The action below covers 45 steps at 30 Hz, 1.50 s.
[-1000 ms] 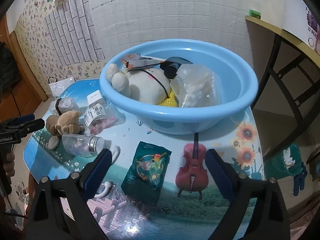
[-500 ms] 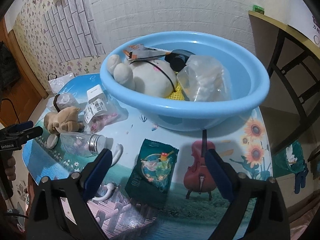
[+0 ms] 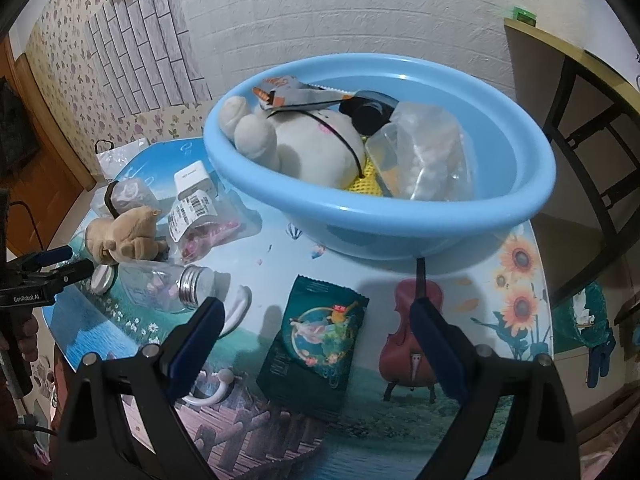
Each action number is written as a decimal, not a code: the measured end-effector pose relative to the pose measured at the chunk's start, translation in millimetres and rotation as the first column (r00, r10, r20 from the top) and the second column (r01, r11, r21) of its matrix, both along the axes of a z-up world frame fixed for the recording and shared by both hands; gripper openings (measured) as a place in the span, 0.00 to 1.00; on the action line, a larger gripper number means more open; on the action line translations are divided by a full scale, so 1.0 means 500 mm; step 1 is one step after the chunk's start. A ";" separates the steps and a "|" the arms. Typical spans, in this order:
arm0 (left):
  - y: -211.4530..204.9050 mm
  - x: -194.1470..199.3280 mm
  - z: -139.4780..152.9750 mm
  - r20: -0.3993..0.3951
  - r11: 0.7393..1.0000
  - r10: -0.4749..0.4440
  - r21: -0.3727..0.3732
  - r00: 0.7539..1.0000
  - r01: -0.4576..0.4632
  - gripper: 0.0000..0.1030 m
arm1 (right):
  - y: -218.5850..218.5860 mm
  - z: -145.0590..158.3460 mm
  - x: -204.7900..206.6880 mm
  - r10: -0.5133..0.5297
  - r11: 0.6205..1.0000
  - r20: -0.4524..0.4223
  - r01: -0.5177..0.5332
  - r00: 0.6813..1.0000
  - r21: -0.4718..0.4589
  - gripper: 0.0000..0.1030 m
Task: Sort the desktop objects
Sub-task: 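Withdraw both tools from the basin back over the table items, then grasp the white round lid with left tool while right grasps green snack packet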
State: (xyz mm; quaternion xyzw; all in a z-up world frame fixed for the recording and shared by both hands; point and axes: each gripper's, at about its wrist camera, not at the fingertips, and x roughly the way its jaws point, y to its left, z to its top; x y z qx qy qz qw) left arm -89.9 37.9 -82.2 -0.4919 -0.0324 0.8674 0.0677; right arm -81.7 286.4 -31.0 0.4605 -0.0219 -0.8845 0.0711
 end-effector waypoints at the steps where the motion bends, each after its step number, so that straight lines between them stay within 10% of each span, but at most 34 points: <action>1: 0.000 0.000 -0.001 -0.001 1.000 -0.004 0.002 1.000 0.004 0.98 | -0.001 0.001 -0.001 0.000 1.000 0.000 0.000 1.000 0.001 0.93; 27: 0.025 0.046 0.017 -0.052 0.983 -0.158 0.085 0.986 0.162 0.98 | -0.005 -0.030 -0.011 -0.006 1.000 0.038 0.005 0.999 0.018 0.92; 42: 0.102 0.046 0.005 -0.039 0.977 -0.214 -0.009 0.976 0.214 0.36 | 0.010 -0.057 -0.010 -0.026 0.999 0.070 0.024 0.997 0.026 0.86; 45: 0.100 0.045 0.006 -0.029 0.978 -0.207 -0.004 0.978 0.207 0.36 | -0.004 -0.067 -0.010 -0.018 0.998 0.054 0.014 0.998 0.069 0.86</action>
